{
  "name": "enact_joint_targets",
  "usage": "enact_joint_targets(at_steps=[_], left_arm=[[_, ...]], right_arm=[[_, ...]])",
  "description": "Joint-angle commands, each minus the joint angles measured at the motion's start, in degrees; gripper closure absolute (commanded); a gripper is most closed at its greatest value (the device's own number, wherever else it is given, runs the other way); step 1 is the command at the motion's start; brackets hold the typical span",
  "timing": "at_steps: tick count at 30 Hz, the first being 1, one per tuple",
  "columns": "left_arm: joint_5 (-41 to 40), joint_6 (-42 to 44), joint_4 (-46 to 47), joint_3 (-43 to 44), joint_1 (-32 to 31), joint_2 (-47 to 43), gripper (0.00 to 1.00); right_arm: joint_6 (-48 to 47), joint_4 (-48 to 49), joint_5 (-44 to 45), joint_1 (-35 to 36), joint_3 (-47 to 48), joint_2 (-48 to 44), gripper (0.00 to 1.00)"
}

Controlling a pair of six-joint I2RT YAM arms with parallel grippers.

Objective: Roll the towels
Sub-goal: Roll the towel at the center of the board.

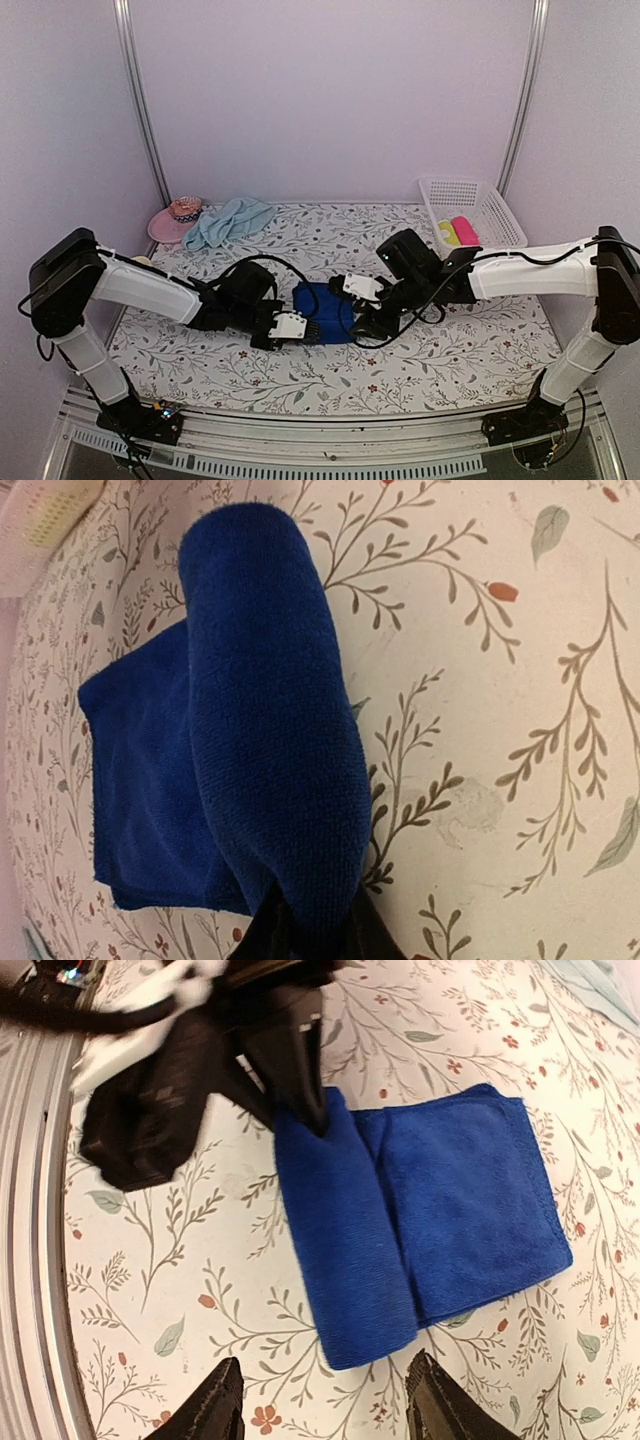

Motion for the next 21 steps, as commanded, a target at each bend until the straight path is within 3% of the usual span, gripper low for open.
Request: enact_joint_targets(at_steps=[1, 7, 21], left_arm=[[5.19, -4.27, -10.88, 4.52, 2.03, 2.91, 0.85], [9.36, -6.81, -18.90, 11.40, 4.86, 7.27, 0.83], [16.32, -7.77, -30.83, 22.29, 9.81, 14.90, 0.80]], right_arm=[[-4.68, 10.98, 7.31, 4.98, -7.48, -3.41, 0.43], [-10.15, 19.41, 14.18, 8.75, -13.75, -3.97, 0.42], [-17.46, 22.74, 23.63, 11.80, -7.28, 7.37, 0.41]])
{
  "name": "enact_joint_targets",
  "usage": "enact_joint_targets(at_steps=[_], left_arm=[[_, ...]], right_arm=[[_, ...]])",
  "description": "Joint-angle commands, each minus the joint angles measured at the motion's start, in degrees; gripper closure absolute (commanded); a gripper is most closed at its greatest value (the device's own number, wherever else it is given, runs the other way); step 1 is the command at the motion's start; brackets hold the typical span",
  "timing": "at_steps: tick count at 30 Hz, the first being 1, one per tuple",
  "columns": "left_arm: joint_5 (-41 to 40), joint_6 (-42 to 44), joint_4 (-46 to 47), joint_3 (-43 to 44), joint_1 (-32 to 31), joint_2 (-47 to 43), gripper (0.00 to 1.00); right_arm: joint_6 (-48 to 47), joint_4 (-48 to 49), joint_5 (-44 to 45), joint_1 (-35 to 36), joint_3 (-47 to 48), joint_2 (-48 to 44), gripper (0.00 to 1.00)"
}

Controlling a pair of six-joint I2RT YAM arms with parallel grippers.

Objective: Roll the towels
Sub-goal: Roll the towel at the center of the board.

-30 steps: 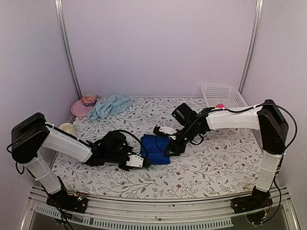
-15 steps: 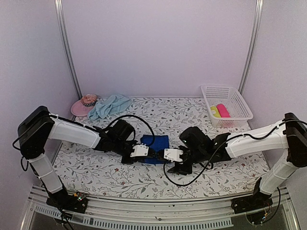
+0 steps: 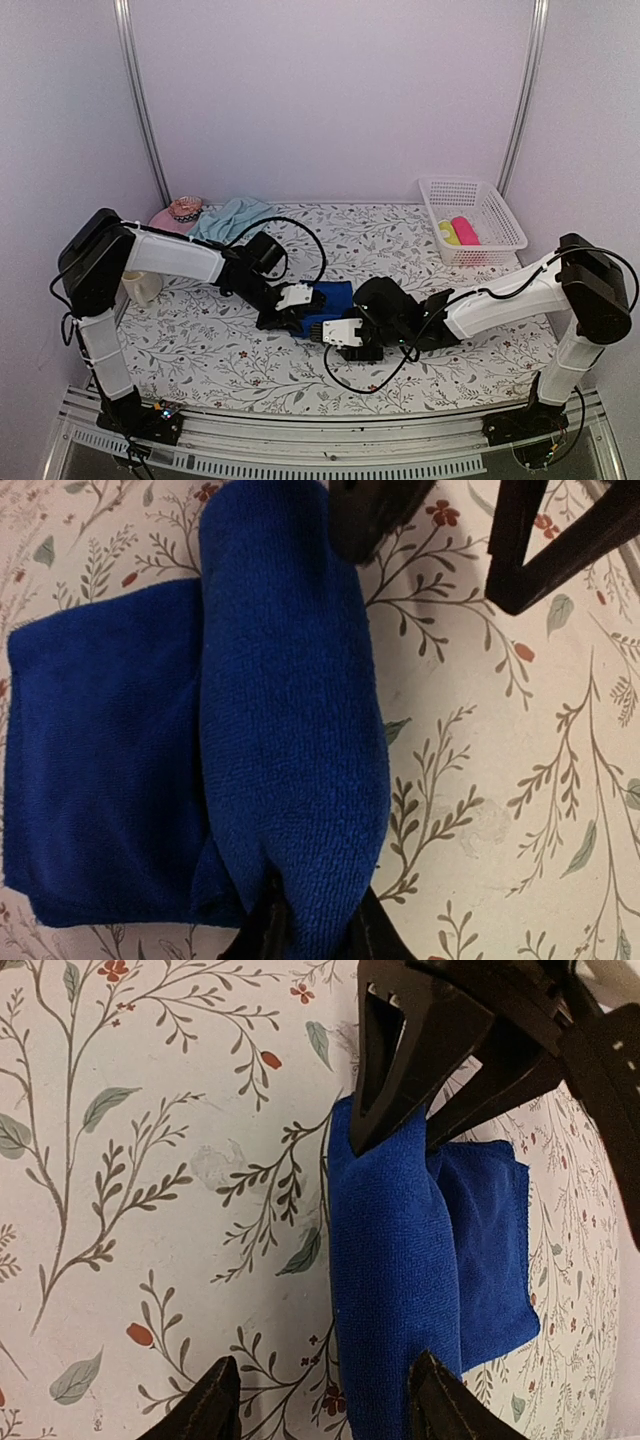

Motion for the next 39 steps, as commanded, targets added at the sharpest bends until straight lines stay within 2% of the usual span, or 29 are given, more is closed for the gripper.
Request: enact_joint_targets(at_steps=[1, 12, 25, 29, 31, 35, 39], left_arm=[[1.64, -0.53, -7.04, 2.36, 2.08, 3.47, 0.80], [2.86, 0.25, -10.25, 5.41, 2.89, 7.21, 0.77], [4.29, 0.42, -10.63, 5.73, 3.76, 6.55, 0.71], [3.94, 0.30, -8.97, 4.31, 4.10, 3.48, 0.62], [3.92, 0.10, -7.84, 3.51, 4.42, 2.08, 0.53], [3.02, -0.65, -5.18, 1.45, 5.18, -0.96, 0.32], [1.28, -2.20, 0.86, -3.23, 6.58, -6.10, 0.20]], right_arm=[[-2.93, 2.16, 3.24, 0.43, 2.96, 2.83, 0.41], [-5.52, 2.34, 8.13, 0.54, 7.77, 9.85, 0.41], [-3.35, -1.74, 11.09, 0.44, 10.69, 13.66, 0.56], [-1.96, -4.14, 10.82, 0.26, 12.28, 14.79, 0.65], [-0.75, -5.52, 10.23, 0.06, 13.25, 15.30, 0.68], [1.27, -7.57, 7.98, -0.48, 14.12, 15.38, 0.67], [3.94, -11.69, 4.48, -0.84, 15.70, 15.17, 0.66]])
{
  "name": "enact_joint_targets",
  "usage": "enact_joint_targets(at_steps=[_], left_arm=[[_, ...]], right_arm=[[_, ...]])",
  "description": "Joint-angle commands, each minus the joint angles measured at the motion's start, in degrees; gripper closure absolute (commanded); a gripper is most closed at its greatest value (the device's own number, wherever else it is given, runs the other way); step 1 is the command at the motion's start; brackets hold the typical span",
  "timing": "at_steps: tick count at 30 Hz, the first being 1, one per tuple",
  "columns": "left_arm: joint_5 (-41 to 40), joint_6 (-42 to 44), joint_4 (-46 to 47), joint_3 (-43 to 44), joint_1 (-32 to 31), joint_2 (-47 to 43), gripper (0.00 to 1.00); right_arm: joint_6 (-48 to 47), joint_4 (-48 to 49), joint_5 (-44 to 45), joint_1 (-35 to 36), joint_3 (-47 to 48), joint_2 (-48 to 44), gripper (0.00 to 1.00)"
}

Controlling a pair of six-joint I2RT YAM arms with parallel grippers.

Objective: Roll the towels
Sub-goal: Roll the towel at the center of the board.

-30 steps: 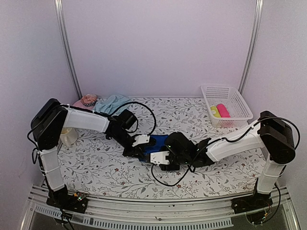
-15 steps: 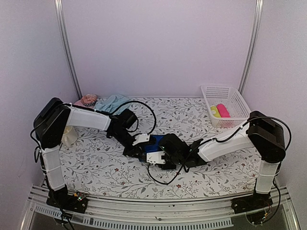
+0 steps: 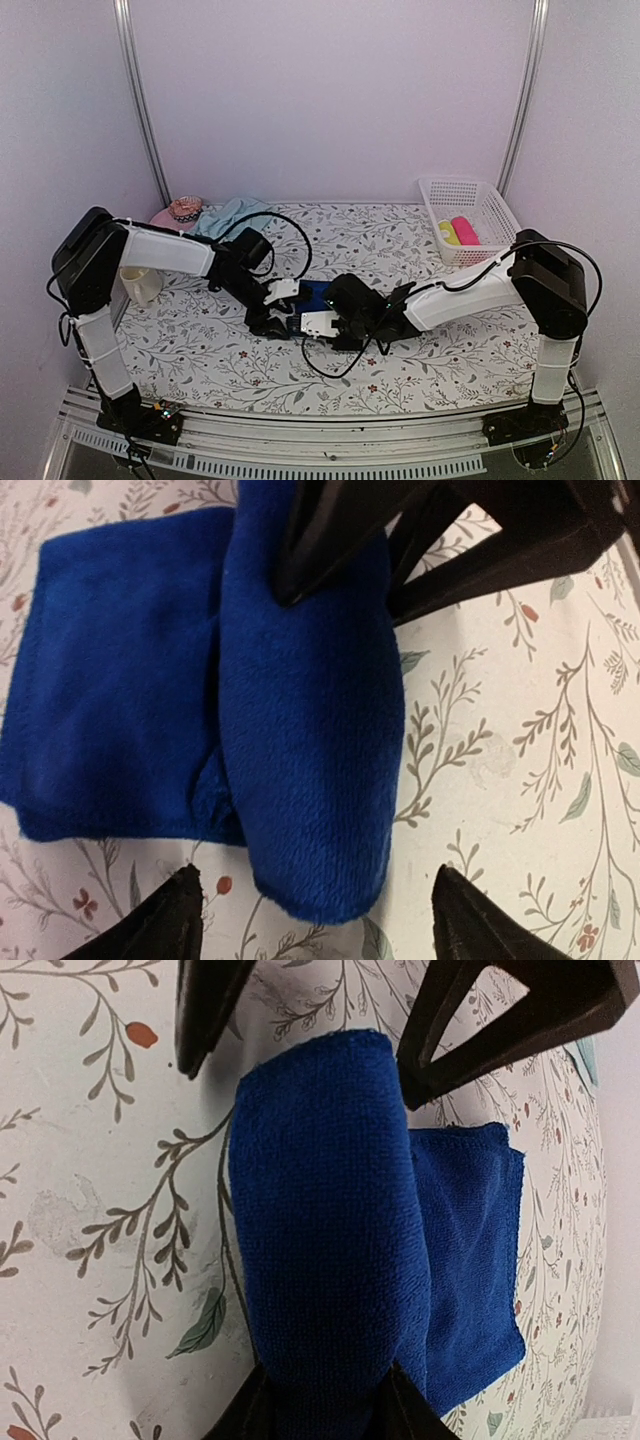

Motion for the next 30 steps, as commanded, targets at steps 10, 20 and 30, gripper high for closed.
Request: enact_joint_targets(at_steps=[10, 20, 30], left_arm=[[-7.40, -0.14, 35.89, -27.74, 2.59, -24.07, 0.09], [-8.95, 7.29, 48.22, -40.92, 0.52, -32.06, 0.10], [-10.91, 8.62, 49.58, -42.08, -1.74, -30.76, 0.12]], right_arm=[[11.34, -17.92, -18.07, -1.96, 9.22, 2.75, 0.65], [16.79, -26.31, -19.16, -3.94, 18.02, 6.02, 0.64], [16.92, -26.78, -13.69, -4.60, 19.49, 9.04, 0.54]])
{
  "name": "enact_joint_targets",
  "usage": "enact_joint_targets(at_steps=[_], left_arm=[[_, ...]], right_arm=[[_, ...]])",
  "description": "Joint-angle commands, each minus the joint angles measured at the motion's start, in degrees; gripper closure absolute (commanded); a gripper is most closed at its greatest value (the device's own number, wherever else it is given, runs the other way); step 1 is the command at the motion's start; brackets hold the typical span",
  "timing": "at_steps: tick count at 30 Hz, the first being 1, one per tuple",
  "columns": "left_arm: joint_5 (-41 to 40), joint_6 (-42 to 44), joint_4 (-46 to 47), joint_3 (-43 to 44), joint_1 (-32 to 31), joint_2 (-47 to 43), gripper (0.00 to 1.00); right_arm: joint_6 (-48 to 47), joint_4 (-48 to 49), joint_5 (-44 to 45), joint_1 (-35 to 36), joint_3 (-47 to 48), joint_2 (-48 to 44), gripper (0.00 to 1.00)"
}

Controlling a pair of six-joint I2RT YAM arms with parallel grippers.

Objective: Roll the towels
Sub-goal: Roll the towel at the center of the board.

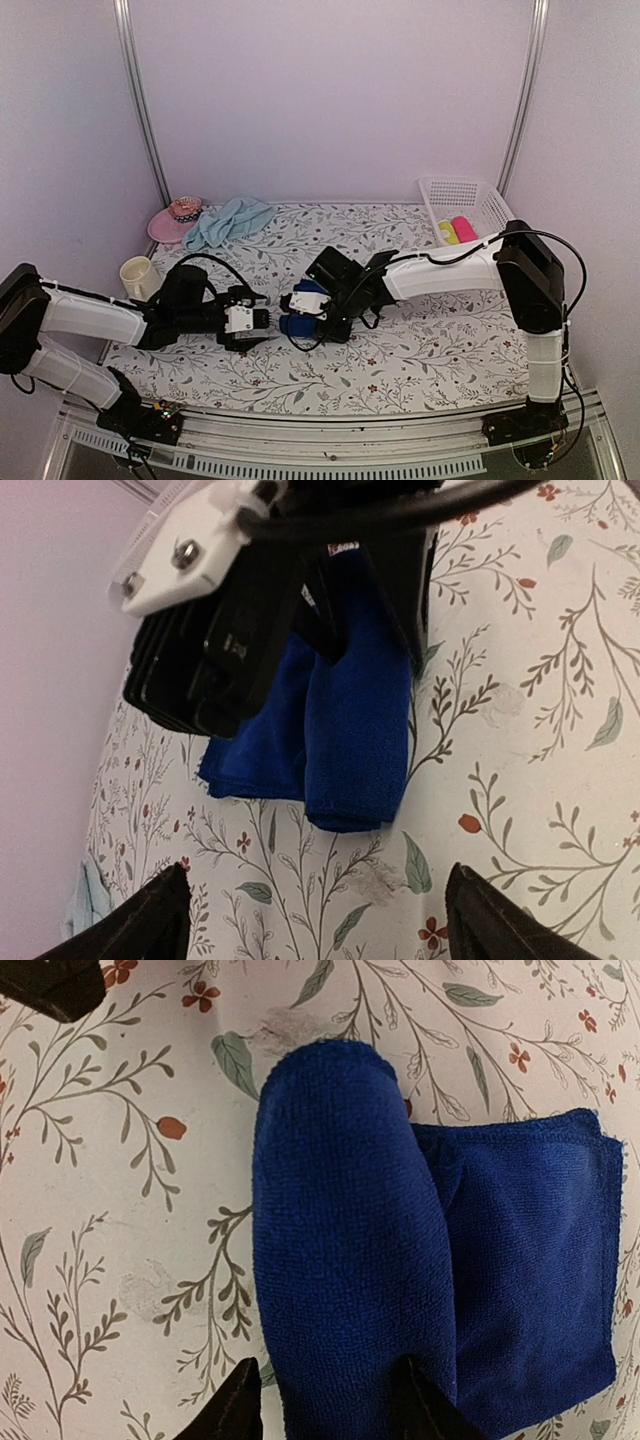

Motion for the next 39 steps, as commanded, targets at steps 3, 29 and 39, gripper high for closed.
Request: enact_joint_targets(at_steps=[3, 29, 39], left_arm=[[-0.67, 1.21, 2.86, -0.90, -1.10, 0.59, 0.12], [-8.15, 6.11, 12.67, -4.53, -8.24, 2.76, 0.21], [-17.08, 6.06, 21.33, -2.64, -14.45, 11.32, 0.22]], right_arm=[[0.86, -2.52, 2.33, -1.60, 0.52, 2.29, 0.54], [4.12, -11.98, -16.27, -6.50, 6.65, 5.40, 0.74], [4.17, -14.63, -26.61, -6.63, 6.17, 5.27, 0.74]])
